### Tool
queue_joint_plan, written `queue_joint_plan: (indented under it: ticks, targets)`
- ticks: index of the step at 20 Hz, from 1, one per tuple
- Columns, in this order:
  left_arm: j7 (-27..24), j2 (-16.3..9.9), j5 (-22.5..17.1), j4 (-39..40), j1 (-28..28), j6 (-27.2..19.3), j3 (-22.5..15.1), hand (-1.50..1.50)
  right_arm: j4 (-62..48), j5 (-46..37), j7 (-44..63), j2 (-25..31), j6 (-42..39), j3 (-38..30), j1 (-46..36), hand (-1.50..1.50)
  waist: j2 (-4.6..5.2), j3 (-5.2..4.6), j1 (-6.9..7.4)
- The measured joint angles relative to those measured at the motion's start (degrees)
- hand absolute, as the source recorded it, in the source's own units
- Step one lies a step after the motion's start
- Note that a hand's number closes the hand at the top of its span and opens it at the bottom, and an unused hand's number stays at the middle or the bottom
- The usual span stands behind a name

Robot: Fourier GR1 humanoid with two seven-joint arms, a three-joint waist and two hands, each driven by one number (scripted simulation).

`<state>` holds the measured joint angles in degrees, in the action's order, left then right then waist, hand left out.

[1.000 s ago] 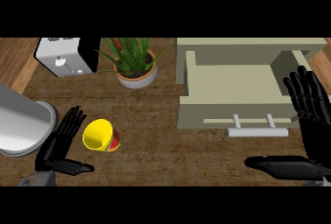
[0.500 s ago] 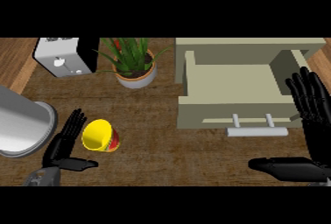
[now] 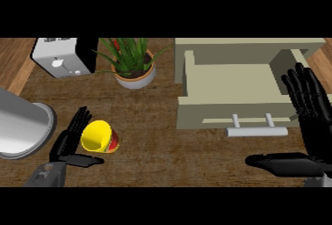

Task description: Pick up the cup, place it into the drawer and close the drawer

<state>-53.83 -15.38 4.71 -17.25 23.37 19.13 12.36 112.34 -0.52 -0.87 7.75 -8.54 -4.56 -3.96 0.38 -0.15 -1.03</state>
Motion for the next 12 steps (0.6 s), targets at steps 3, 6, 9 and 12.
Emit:
queue_joint_plan:
  ticks: [3,6,9,12]
  targets:
    - [-1.10,0.73,0.39,2.03,0.79,-0.69,-0.08,-1.50,0.59,-0.01,-0.05,-0.25,0.00,0.16,0.35,-1.50,0.06,-0.02,-0.21]
    - [-1.29,0.34,0.41,3.12,1.74,-0.37,-0.04,-1.50,0.64,0.09,-0.02,-0.52,0.00,0.29,0.41,-1.50,0.08,-0.02,-0.24]
    - [-1.61,1.39,0.38,3.74,2.46,-0.26,-0.12,-1.50,-0.17,0.28,-0.21,-0.43,-0.19,0.09,-0.20,-1.50,0.14,-0.05,-0.30]
    - [-1.33,1.80,-0.03,3.84,2.87,0.83,-0.10,-1.50,0.45,-0.03,0.56,-0.50,-0.12,0.49,-0.14,-1.50,0.09,-0.04,-0.26]
